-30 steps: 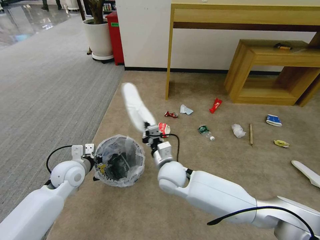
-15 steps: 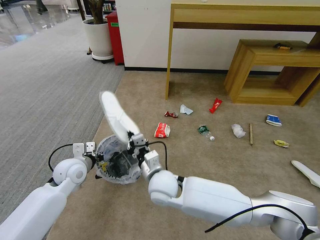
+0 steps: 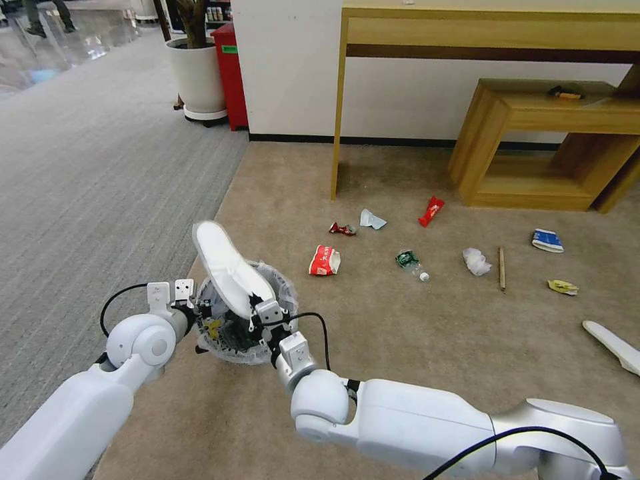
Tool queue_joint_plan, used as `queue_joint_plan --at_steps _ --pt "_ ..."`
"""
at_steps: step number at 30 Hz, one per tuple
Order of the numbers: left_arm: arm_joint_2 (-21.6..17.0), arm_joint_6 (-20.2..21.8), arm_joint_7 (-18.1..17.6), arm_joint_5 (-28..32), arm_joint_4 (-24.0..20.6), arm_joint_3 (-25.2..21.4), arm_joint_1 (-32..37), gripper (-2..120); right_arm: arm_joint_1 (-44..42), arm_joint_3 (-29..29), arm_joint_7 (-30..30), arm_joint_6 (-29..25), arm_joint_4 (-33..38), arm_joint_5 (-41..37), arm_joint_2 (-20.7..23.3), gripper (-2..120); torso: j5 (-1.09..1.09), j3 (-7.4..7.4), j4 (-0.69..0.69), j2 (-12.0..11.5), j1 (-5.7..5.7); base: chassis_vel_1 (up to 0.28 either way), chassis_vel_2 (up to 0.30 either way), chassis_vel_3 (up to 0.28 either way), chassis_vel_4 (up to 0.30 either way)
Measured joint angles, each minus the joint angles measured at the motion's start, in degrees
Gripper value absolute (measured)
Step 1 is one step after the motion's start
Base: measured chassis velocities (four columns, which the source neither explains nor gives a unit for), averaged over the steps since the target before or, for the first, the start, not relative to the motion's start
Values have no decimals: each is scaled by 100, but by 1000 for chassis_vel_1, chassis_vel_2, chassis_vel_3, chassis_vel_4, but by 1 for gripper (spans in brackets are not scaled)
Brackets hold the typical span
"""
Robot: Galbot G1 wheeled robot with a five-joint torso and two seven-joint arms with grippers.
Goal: Pick up the trash bin and place the garbage on the floor into it.
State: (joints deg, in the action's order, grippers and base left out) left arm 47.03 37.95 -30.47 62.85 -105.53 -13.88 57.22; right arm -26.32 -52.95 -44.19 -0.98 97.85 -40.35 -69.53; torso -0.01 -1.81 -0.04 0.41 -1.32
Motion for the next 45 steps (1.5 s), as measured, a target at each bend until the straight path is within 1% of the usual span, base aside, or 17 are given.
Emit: queue_joint_plan --at_steps 5,7,8,10,11,15,16,18,19,23,25,26,29,30,32,40,45 --pt "3 0 -2 15 -47 -25 18 0 -76 -24 -2 0 -80 69 -4 0 0 0 -1 0 0 0 0 0 0" --pt "0 0 -2 16 -73 -45 52 0 -97 -24 4 1 -93 84 3 7 0 0 0 0 0 0 0 0 0" --pt "0 0 -2 16 -73 -45 52 0 -97 -24 4 1 -93 84 3 7 0 0 0 0 0 0 0 0 0" --pt "-4 0 -3 18 -99 -63 77 0 -122 -21 12 6 -133 103 4 17 0 0 1 0 0 0 0 0 0" --pt "-4 0 -3 18 -99 -63 77 0 -122 -21 12 6 -133 103 4 17 0 0 1 0 0 0 0 0 0" --pt "-5 0 -3 25 -125 -72 94 0 -169 -8 19 13 -197 144 12 36 0 0 -1 0 0 0 0 0 0" --pt "-5 0 -3 25 -125 -72 94 0 -169 -8 19 13 -197 144 12 36 0 0 -1 0 0 0 0 0 0" --pt "-7 0 -3 23 -123 -73 101 0 -179 0 20 13 -211 152 5 44 0 0 0 0 0 0 0 0 0" --pt "-5 -2 -3 16 -112 -76 106 0 -189 4 23 13 -232 154 -2 51 0 0 0 0 0 0 0 0 0" --pt "4 -6 -3 8 -99 -80 116 0 -206 12 26 13 -254 161 -4 60 0 0 0 0 0 0 0 0 0" --pt "12 -12 -2 -10 -87 -82 135 0 -241 37 32 13 -301 166 -4 72 0 0 0 0 0 0 0 0 0" --pt "12 -12 -2 -10 -87 -82 135 0 -241 37 32 13 -301 166 -4 72 0 0 0 0 0 0 0 0 0" --pt "56 -15 0 -19 -84 -84 151 0 -278 93 53 13 -493 173 -51 86 0 0 -1 0 0 0 0 0 0" --pt "56 -15 0 -19 -84 -84 151 0 -278 93 53 13 -493 173 -51 86 0 0 -1 0 0 0 0 0 0" --pt "85 -16 1 -26 -88 -84 168 0 -289 146 59 8 -704 143 -123 96 0 0 0 0 0 0 0 0 0" --pt "130 -20 22 -83 -107 -91 249 0 -320 298 112 -43 -1021 151 -221 100 0 -1 0 0 -1 0 0 0 0" --pt "220 -36 79 -240 67 -36 290 0 -318 484 71 -66 -787 82 -311 100 0 0 -1 0 -1 0 0 0 0"
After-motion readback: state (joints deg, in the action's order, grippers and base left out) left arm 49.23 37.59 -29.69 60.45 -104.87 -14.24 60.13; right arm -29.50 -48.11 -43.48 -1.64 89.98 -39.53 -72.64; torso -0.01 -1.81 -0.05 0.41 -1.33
